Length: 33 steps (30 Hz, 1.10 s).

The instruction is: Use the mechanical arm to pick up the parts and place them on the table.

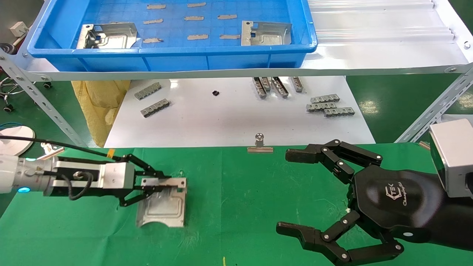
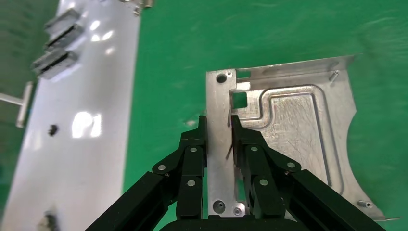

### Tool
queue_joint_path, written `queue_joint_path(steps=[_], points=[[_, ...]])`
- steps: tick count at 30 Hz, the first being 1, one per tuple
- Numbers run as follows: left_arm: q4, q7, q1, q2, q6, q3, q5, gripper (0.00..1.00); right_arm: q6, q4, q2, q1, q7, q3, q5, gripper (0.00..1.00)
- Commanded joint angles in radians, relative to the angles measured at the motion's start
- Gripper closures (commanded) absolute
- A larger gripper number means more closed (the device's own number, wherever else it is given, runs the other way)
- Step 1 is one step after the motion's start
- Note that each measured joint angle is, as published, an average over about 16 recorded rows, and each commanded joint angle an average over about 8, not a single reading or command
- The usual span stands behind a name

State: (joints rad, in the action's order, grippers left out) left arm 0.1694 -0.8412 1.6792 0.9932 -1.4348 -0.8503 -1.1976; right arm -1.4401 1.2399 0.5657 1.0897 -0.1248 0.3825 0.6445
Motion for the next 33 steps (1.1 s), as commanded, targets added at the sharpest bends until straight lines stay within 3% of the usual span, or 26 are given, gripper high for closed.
queue_joint_path(steps=[1, 8, 16, 22, 33], points=[[-0.026, -0.030, -0.001, 0.014, 0.022, 0.005, 0.005, 0.00, 0.000, 0.000, 0.000, 0.000, 0.000, 0.000, 0.000, 0.00], [-0.082, -0.052, 0.014, 0.024, -0.005, 0.017, 0.023, 0.00, 0.000, 0.000, 0.000, 0.000, 0.000, 0.000, 0.000, 0.00], [-0.150, 0.071, 0.031, 0.000, -0.134, 0.048, 0.073, 0.00, 0.000, 0.000, 0.000, 0.000, 0.000, 0.000, 0.000, 0.00], [-0.169, 0.173, 0.006, -0.018, -0.157, 0.074, 0.111, 0.00, 0.000, 0.000, 0.000, 0.000, 0.000, 0.000, 0.000, 0.00], [-0.162, 0.190, -0.011, -0.025, -0.156, 0.079, 0.118, 0.00, 0.000, 0.000, 0.000, 0.000, 0.000, 0.000, 0.000, 0.00]])
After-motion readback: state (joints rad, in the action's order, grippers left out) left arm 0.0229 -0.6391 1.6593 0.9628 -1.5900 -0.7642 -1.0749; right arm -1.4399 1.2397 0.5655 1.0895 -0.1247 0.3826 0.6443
